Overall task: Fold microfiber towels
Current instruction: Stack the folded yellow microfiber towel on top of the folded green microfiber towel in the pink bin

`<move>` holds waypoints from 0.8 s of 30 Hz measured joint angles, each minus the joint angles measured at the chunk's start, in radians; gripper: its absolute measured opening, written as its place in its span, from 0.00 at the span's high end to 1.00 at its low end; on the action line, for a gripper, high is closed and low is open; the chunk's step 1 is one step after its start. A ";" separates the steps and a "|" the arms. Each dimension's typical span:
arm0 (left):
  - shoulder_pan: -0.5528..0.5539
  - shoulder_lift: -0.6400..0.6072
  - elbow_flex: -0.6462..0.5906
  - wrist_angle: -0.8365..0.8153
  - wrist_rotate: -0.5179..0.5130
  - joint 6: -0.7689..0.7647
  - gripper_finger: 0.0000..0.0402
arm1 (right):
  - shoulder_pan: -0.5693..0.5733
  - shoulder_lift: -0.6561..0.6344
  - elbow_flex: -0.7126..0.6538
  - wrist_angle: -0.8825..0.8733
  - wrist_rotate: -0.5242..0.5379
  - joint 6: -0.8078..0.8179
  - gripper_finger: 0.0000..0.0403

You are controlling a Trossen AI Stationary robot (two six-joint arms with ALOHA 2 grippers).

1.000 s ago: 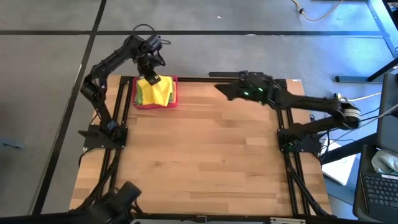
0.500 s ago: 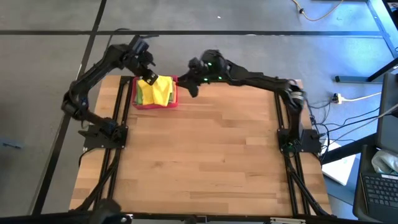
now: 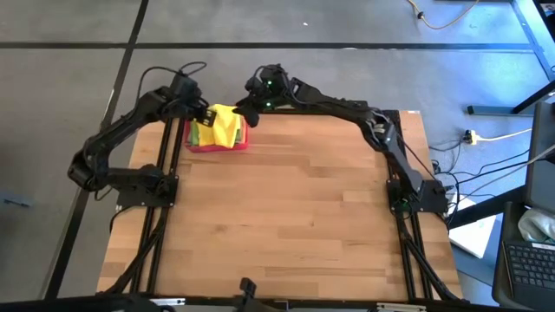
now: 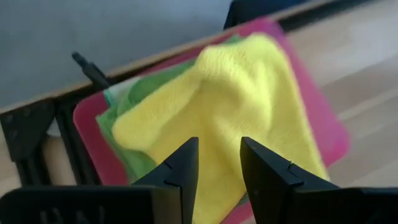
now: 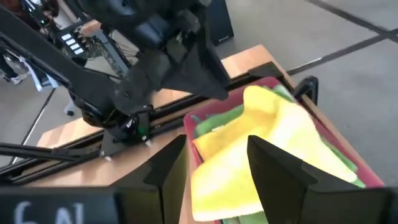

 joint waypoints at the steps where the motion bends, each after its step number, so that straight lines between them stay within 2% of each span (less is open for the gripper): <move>1: -0.003 0.005 -0.007 -0.008 -0.007 0.013 0.73 | 0.001 0.014 0.013 0.001 0.003 0.001 0.58; 8: -0.024 0.073 -0.026 -0.011 -0.068 0.050 0.73 | 0.012 0.119 0.097 -0.005 0.062 0.005 0.58; 11: -0.024 0.102 -0.028 -0.022 -0.056 0.033 0.73 | 0.020 0.148 0.104 -0.014 0.072 0.037 0.58; 16: -0.023 0.093 -0.028 -0.017 -0.054 0.019 0.73 | 0.047 0.177 0.104 -0.025 0.072 0.104 0.58; 19: -0.023 0.084 -0.028 -0.018 -0.062 0.020 0.73 | 0.065 0.181 0.104 0.032 0.073 0.137 0.58; 20: -0.022 0.084 -0.028 -0.019 -0.062 0.019 0.73 | 0.072 0.181 0.104 0.056 0.089 0.126 0.58; 24: -0.014 0.085 -0.028 -0.016 -0.063 -0.004 0.73 | 0.108 0.183 0.104 0.039 0.288 0.017 0.60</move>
